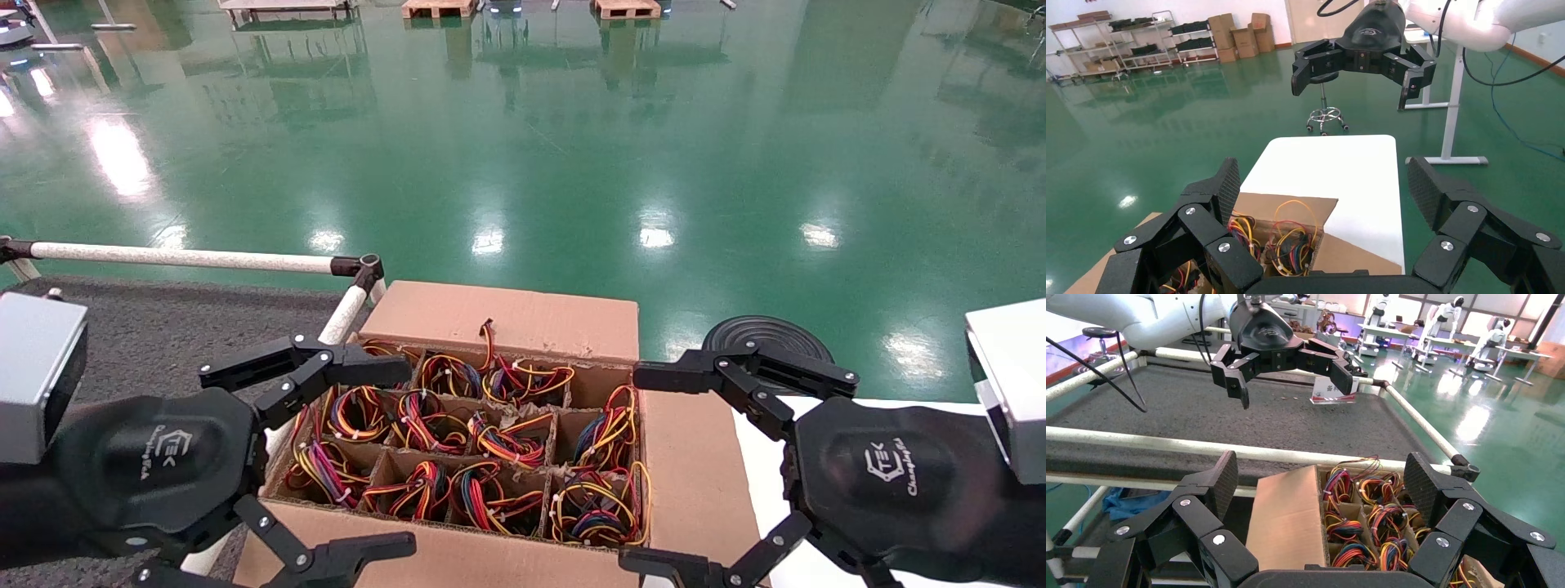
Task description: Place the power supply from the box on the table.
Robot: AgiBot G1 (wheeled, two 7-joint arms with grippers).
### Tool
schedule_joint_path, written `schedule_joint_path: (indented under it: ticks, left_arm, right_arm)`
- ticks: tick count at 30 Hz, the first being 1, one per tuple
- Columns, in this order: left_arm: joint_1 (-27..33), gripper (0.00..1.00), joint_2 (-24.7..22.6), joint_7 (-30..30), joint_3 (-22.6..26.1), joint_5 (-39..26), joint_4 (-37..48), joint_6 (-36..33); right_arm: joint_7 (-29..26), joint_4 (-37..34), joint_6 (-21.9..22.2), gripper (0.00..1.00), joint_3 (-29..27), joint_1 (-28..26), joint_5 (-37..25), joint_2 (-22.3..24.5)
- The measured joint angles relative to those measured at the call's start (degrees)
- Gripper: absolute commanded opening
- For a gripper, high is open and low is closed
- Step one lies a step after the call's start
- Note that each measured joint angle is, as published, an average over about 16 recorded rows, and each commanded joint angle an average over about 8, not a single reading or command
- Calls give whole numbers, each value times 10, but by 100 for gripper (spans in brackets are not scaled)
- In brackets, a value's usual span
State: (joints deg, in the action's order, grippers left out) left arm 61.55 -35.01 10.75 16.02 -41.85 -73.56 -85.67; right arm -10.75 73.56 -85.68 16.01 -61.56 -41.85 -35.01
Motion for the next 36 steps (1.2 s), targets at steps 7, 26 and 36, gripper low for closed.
schedule_joint_path:
  ticks: [7,26,36]
  left_arm:
    - [0,100,0,0,0,0,0,0]
    - [0,100,0,0,0,0,0,0]
    - [0,100,0,0,0,0,0,0]
  right_arm:
    - [0,0,0,100,0,0,0,0]
    - [0,0,0,100,0,0,0,0]
    - [0,0,0,16,0,0,0,0]
